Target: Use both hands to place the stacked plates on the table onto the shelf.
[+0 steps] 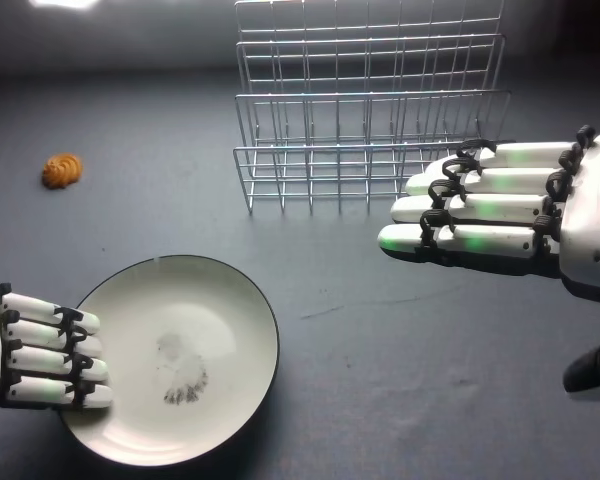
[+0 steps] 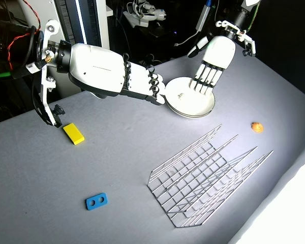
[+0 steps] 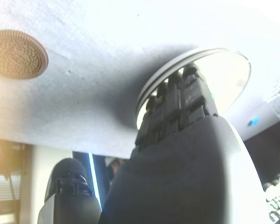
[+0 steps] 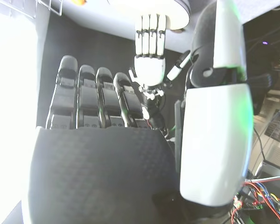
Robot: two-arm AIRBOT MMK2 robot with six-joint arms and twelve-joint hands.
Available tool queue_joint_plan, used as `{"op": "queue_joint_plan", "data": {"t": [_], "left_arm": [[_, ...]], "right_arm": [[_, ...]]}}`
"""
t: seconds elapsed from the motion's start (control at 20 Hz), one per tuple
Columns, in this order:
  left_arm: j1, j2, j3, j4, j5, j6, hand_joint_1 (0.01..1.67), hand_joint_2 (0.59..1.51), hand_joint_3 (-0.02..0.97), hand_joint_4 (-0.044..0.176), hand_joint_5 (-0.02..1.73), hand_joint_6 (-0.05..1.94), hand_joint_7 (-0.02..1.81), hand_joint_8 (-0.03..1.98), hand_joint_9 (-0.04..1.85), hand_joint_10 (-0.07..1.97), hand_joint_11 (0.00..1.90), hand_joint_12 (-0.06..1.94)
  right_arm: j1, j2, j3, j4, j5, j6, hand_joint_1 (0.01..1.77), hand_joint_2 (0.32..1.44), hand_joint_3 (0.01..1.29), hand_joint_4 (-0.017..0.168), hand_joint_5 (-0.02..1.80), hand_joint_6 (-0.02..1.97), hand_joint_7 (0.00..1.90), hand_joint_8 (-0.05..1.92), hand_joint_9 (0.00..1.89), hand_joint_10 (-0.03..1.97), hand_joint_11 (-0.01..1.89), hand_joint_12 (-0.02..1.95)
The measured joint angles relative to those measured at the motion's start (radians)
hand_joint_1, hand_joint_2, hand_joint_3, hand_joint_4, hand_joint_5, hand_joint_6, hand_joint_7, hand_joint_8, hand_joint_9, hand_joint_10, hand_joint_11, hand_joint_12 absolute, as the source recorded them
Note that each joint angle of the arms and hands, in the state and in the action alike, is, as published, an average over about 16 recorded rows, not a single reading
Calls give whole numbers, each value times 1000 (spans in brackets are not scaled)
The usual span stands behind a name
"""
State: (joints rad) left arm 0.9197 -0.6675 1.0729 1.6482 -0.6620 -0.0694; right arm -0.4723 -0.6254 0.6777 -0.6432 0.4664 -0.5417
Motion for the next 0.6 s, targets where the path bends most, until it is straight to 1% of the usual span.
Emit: {"op": "queue_joint_plan", "data": {"t": [0.3, 0.6], "left_arm": [[16, 5, -27, 17, 22, -49, 20, 1045, -1, -7, -12, -17, 2, -1, 19, 6, 14, -8], [20, 10, -72, 24, 50, -98, 18, 1036, -1, -10, -11, -27, -1, -4, 17, 6, 14, 5]], "right_arm": [[-2, 0, 0, 0, 1, -8, 1088, 809, 16, 4, 26, 17, 20, 14, 20, 5, 13, 199], [-9, 0, 0, 0, 7, -15, 1077, 797, 16, 4, 30, 17, 19, 14, 20, 4, 13, 220]]}}
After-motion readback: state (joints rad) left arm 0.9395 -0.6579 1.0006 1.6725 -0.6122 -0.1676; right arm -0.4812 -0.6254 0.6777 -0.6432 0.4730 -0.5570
